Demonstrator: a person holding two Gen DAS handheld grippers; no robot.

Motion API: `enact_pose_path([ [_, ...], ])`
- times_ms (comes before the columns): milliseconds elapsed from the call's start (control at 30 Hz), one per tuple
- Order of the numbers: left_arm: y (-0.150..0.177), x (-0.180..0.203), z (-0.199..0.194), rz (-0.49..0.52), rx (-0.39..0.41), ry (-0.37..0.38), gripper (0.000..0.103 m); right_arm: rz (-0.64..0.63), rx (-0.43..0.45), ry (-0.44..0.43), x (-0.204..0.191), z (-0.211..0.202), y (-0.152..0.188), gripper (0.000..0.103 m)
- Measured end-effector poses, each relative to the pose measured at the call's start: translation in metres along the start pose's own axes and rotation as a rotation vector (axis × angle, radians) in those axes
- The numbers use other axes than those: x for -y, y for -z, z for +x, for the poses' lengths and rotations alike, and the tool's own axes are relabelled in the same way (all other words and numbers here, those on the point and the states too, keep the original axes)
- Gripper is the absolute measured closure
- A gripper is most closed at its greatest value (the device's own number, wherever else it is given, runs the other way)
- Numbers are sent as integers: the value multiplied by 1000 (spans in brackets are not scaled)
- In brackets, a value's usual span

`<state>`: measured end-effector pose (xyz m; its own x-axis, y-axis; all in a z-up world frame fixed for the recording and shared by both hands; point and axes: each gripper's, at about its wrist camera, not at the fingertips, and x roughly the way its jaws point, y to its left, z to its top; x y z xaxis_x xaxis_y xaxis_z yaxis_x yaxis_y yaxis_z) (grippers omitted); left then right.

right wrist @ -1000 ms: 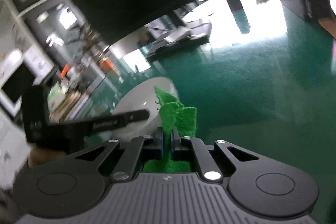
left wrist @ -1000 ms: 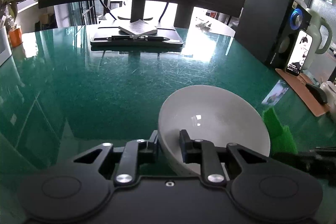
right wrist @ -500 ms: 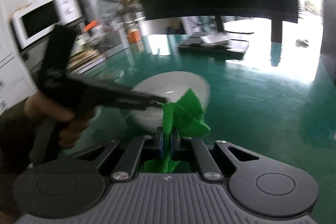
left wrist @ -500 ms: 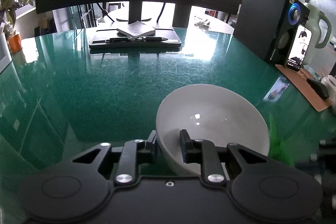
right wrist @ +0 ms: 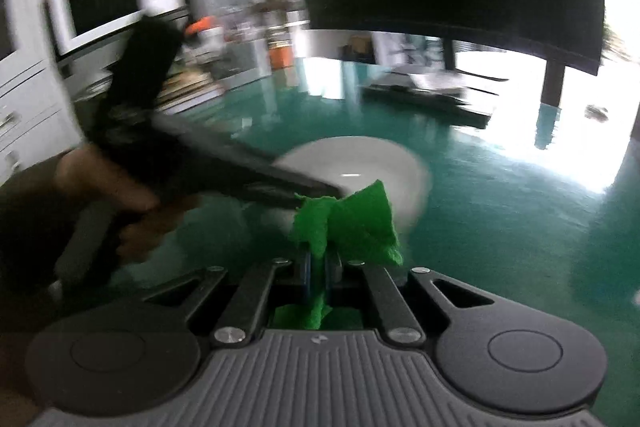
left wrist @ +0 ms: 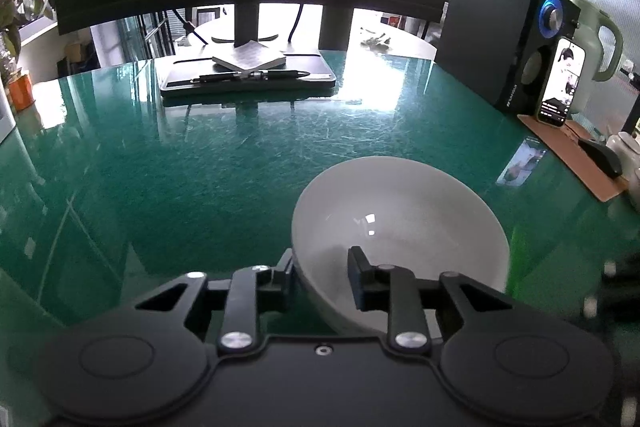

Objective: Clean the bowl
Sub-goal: 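Wipe the bowl with the held cloth in the right gripper while the left gripper holds the bowl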

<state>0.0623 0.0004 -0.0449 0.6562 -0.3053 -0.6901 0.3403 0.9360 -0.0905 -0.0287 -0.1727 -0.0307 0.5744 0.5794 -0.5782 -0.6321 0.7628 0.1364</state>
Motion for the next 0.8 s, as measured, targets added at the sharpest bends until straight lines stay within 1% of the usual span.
enact_pose_path([
  [67, 0, 0, 0, 1, -1, 2, 76, -35, 0, -20, -7, 2, 0, 97],
  [100, 0, 0, -1, 2, -2, 3, 75, -31, -2, -14, -5, 3, -1, 97],
  [133, 0, 0, 0, 1, -2, 3, 75, -15, -7, -3, 1, 3, -2, 99],
  [200, -1, -1, 0, -2, -3, 1, 74, 35, -18, 24, 17, 3, -2, 99],
  [333, 0, -1, 0, 1, -2, 0, 73, 42, -13, 102, 22, 5, 0, 97],
  [367, 0, -1, 0, 2, -2, 0, 73, 40, -12, 108, 21, 5, 1, 97],
  [467, -1, -1, 0, 6, -3, 1, 73, 13, -17, 87, 12, 7, 3, 97],
  [533, -1, 0, 0, 9, -3, 4, 73, -17, -24, 45, 3, 9, 4, 97],
  [600, 0, 0, 0, 11, -3, 5, 73, -33, -28, 38, 1, 12, 3, 98],
  [700, -1, 0, 0, 10, -4, 1, 73, -5, -43, 47, 11, 14, 1, 99],
  [800, -1, 0, 0, 12, -4, 3, 73, 14, -40, 103, 19, 13, 2, 97],
])
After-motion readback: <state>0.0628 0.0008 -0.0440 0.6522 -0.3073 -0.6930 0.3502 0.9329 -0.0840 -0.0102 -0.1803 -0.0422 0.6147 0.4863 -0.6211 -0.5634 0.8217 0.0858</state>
